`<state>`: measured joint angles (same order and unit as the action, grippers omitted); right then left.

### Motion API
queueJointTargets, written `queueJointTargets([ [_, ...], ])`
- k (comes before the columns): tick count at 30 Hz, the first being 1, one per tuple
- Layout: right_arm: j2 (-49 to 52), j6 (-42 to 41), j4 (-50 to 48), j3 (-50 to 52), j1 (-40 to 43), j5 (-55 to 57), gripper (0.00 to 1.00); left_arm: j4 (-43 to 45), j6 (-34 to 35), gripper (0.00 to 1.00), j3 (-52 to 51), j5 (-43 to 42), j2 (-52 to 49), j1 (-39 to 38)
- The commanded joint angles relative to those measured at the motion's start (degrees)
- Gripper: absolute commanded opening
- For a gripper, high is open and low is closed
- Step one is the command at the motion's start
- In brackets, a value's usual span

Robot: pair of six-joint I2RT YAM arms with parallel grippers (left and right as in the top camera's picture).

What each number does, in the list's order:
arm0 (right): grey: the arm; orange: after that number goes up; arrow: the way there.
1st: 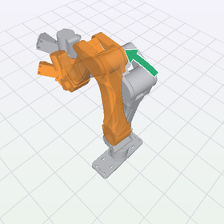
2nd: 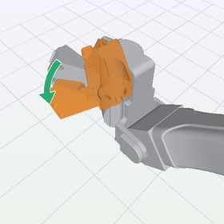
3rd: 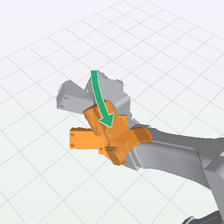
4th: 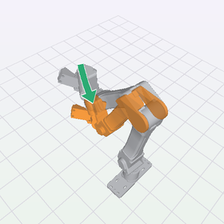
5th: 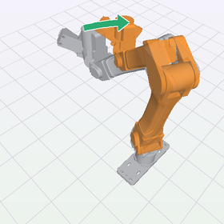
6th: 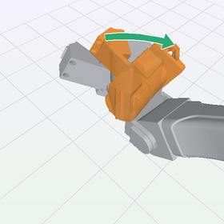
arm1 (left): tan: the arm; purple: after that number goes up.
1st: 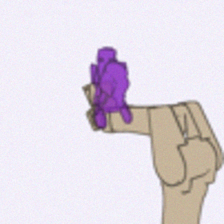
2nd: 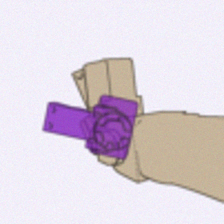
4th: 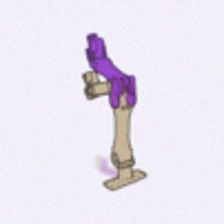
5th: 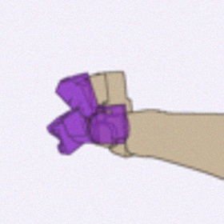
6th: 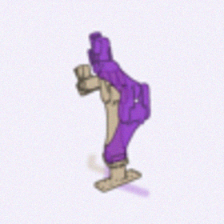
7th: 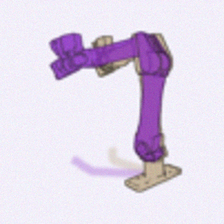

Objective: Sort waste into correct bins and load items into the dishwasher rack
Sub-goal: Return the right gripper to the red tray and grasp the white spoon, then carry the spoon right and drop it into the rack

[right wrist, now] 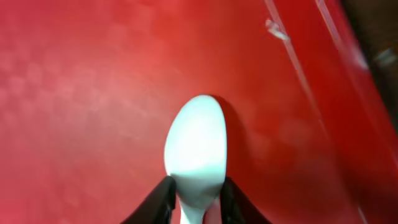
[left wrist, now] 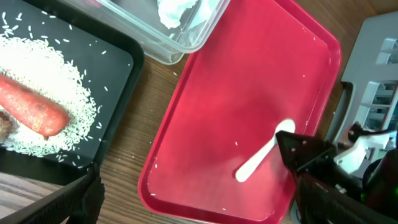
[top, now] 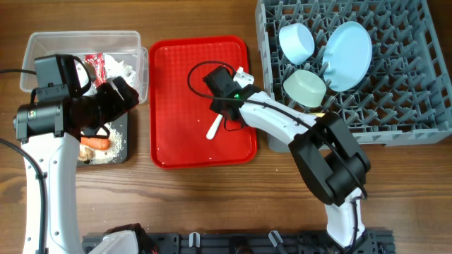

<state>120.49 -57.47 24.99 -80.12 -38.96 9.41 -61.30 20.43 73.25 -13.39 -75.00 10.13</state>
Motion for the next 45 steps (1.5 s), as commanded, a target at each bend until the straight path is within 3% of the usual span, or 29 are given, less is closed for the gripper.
queueJointTargets([
  [1, 2.8, 8.8, -2.8, 0.7, 0.0, -0.4, 0.23, 0.2, -0.3, 1.0, 0.7, -0.1, 0.3, 0.2],
  [4, 2.8, 16.0, -6.4, 0.7, 0.0, -0.4, 0.43, 0.2, -0.3, 1.0, 0.7, -0.1, 0.3, 0.2],
  [6, 2.8, 19.5, -8.6, 0.7, 0.0, -0.4, 0.49, 0.2, -0.3, 1.0, 0.7, -0.1, 0.3, 0.2],
  [8, 2.9, 23.0, -11.1, 0.7, 0.0, -0.4, 0.49, 0.2, -0.3, 1.0, 0.7, -0.1, 0.3, 0.2],
  [15, 4.6, 23.2, -12.4, 0.7, 0.9, -2.9, 0.52, 0.2, -0.3, 1.0, 0.7, -0.1, 0.3, 0.2],
  [21, 5.7, 24.8, -13.1, 0.7, 0.9, -7.7, 0.6, 0.2, -0.3, 1.0, 0.7, -0.1, 0.3, 0.2],
  [23, 6.0, 25.2, -12.7, 0.7, 0.9, -7.8, 0.55, 0.2, -0.3, 1.0, 0.7, -0.1, 0.3, 0.2],
  [24, 6.4, 25.6, -12.6, 0.7, 0.9, -7.8, 0.44, 0.2, -0.3, 1.0, 0.7, -0.1, 0.3, 0.2],
  [26, 6.7, 24.6, -12.5, 0.7, 1.0, -7.7, 0.31, 0.2, -0.3, 1.0, 0.7, -0.1, 0.3, 0.2],
  [28, 6.7, 24.3, -12.4, 0.7, 0.9, -7.8, 0.26, 0.2, -0.3, 1.0, 0.7, -0.1, 0.3, 0.2],
  [29, 6.7, 24.3, -12.2, 0.7, 0.9, -8.6, 0.17, 0.2, -0.3, 1.0, 0.7, -0.1, 0.3, 0.2],
  [32, 6.1, 24.5, -11.8, 0.6, 1.0, -13.7, 0.04, 0.2, -0.3, 1.0, 0.7, -0.1, 0.3, 0.2],
  [35, 2.1, 24.5, -7.9, 0.4, 1.4, -14.0, 0.04, 0.2, -0.3, 1.0, 0.7, -0.1, 0.3, 0.2],
  [38, -7.6, 30.8, 1.2, -1.4, 3.4, -14.5, 0.05, 0.2, -0.3, 1.0, 0.7, -0.1, 0.3, 0.2],
  [43, -35.4, 37.9, 10.2, -2.6, 11.8, -12.9, 0.04, 0.2, -0.3, 1.0, 0.7, -0.1, 0.3, 0.2],
  [45, -42.3, 36.2, 14.7, -2.6, 18.3, -4.8, 0.04, 0.2, -0.3, 1.0, 0.7, -0.1, 0.3, 0.2],
])
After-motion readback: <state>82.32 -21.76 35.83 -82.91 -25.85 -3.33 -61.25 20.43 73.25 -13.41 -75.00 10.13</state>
